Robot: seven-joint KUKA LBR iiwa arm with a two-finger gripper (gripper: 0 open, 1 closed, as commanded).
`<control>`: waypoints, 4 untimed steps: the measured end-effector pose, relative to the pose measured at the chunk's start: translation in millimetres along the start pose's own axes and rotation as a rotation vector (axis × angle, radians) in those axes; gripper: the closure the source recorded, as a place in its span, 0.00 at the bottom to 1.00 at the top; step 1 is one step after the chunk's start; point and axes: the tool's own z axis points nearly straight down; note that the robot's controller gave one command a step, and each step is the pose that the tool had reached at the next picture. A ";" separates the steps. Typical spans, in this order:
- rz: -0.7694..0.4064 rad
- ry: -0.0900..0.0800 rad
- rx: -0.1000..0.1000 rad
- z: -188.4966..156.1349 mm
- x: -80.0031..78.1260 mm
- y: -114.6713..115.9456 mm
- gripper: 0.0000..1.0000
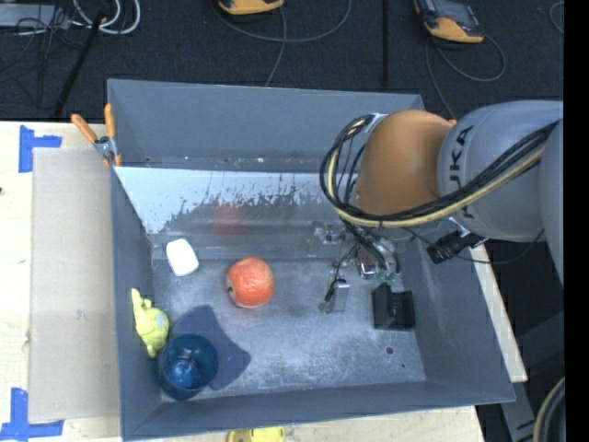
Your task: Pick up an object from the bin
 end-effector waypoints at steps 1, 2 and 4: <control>-0.104 0.016 -0.006 1.2 13.5 -3.7 0.00; -0.082 0.008 0.004 -43.7 9.8 3.9 0.00; -0.441 -0.003 0.000 5.3 -29.0 81.0 0.00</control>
Offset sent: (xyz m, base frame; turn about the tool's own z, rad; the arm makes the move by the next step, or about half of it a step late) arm -0.0094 0.0906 0.1017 -0.0033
